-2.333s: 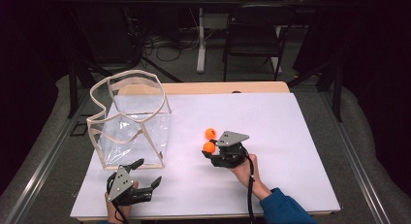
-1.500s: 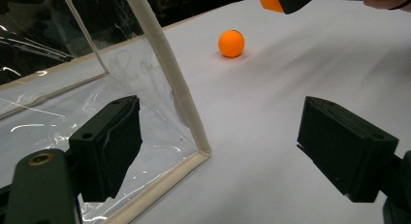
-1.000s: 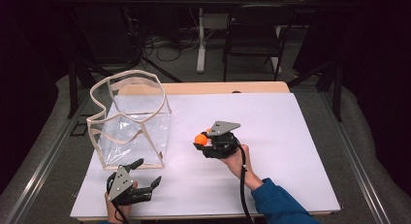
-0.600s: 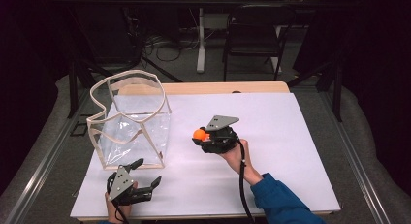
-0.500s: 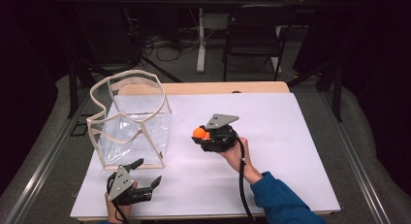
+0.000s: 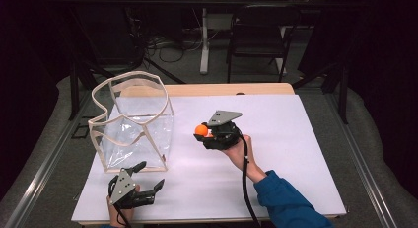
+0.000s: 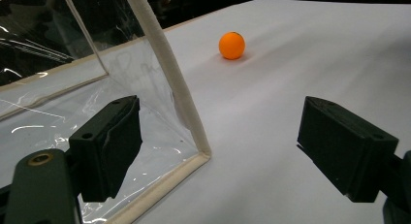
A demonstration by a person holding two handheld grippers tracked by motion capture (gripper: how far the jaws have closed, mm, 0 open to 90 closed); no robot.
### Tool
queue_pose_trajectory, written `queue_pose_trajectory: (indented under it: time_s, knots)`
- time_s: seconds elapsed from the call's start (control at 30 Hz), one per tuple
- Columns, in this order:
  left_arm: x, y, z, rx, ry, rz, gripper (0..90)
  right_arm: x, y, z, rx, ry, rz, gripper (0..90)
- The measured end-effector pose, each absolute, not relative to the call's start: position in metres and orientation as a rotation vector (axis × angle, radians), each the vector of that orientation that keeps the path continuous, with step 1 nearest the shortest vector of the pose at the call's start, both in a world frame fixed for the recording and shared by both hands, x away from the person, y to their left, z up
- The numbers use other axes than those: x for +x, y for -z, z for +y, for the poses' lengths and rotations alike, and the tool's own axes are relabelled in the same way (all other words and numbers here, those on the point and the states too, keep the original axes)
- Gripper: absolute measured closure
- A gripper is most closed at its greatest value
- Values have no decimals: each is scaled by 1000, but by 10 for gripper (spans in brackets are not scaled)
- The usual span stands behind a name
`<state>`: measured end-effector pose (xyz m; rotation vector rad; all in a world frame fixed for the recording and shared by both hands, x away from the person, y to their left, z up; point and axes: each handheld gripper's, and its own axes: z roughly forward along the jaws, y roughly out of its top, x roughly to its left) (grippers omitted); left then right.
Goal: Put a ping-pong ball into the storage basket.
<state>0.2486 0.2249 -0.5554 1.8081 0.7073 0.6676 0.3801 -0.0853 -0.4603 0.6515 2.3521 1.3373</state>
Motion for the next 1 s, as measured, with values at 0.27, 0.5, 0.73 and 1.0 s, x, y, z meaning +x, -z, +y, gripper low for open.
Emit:
queue_pose_trajectory:
  time_s: [0.27, 0.5, 0.73, 1.0]
  knots:
    - [249, 556, 225, 1806, -663, 706, 158, 384, 453, -83, 642, -1327, 2347, 511]
    - [249, 556, 225, 1807, -661, 706, 158, 388, 448, -81, 631, -1318, 2345, 511]
    - [249, 556, 224, 1806, -659, 705, 158, 393, 444, -79, 632, -1312, 2348, 511]
    - [250, 556, 224, 1810, -658, 707, 158, 397, 439, -74, 620, -1302, 2357, 511]
